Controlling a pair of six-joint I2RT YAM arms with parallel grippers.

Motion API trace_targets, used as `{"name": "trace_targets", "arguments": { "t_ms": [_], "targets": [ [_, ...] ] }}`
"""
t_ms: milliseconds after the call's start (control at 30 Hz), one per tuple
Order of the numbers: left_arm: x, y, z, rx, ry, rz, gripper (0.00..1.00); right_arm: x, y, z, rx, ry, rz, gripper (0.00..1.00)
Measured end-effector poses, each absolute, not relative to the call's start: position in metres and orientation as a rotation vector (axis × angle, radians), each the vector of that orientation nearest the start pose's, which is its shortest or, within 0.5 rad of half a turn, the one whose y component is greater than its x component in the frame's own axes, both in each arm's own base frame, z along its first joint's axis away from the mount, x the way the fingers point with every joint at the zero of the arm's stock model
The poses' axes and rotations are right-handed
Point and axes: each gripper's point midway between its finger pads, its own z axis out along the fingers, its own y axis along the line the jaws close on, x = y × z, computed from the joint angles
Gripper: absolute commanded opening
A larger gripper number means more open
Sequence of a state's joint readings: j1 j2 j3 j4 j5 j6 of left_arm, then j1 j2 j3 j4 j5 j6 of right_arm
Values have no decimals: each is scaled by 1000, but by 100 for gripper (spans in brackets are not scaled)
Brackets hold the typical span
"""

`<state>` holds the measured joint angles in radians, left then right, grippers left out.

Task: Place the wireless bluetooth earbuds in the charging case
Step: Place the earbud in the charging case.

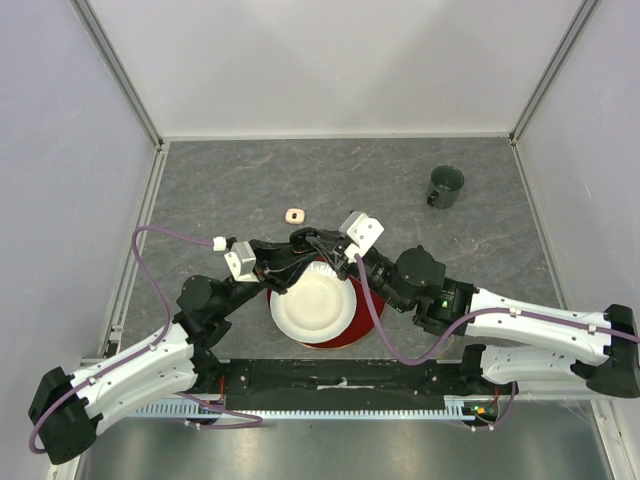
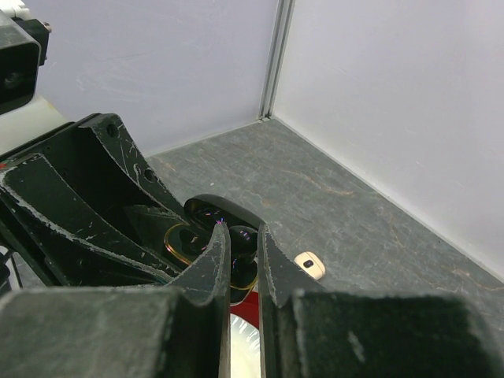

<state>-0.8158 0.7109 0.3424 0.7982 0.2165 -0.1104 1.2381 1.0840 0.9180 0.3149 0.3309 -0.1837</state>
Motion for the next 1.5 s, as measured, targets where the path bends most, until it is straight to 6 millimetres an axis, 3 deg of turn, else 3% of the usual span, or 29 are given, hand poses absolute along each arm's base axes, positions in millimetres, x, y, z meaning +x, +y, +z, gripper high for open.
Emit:
{"name": "trace_targets", "arguments": {
  "t_ms": [900,1267,1367,1400,1500],
  "targets": [
    [185,-250,319,567,1047,-922,2,190,351,361,-710,1322,598,0],
    [188,-245,317,550,1048,-891,2,191,355,349,-722,1370,581,0],
    [189,-244,317,549,1044,-883,2,191,356,349,-718,1376,580,9],
    [189,-244,317,548,1044,-882,2,192,357,350,-714,1381,581,19],
    [190,-243,319,539,1041,-877,2,193,358,351,-699,1393,589,31]
  ]
}}
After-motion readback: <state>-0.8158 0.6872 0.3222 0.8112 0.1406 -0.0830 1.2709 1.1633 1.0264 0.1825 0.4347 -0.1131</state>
